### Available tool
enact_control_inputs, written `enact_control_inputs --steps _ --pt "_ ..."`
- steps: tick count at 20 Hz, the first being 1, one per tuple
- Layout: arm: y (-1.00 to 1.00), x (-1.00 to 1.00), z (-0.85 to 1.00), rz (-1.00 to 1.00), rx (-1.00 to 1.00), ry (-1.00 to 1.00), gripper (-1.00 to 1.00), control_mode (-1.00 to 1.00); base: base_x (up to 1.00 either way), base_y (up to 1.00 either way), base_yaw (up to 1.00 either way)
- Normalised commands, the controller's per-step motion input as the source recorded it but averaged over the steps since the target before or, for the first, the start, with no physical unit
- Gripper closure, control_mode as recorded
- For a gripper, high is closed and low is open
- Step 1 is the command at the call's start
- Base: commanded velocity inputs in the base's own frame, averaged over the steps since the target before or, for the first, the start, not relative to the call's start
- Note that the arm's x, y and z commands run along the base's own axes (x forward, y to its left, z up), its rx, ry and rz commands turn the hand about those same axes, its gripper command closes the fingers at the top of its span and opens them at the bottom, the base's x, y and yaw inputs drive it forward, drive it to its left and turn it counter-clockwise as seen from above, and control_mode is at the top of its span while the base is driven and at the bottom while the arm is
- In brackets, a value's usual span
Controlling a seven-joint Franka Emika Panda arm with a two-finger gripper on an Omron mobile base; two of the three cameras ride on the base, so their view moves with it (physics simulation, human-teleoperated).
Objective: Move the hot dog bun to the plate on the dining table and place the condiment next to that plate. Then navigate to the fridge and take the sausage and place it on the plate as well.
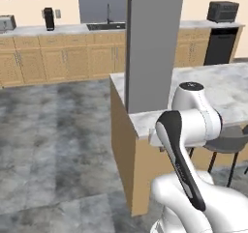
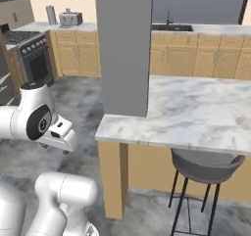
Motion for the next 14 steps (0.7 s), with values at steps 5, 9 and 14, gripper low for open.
enact_control_inputs --steps 5,9,14 --pt "0.00 0.00 0.00 0.00 0.00 0.00 -1.00 1.00 1.00 1.00 -0.02" --pt "0.00 0.00 0.00 0.00 0.00 0.00 -1.00 1.00 1.00 1.00 -0.04" --pt "0.00 0.00 0.00 0.00 0.00 0.00 -1.00 1.00 1.00 1.00 -0.04"
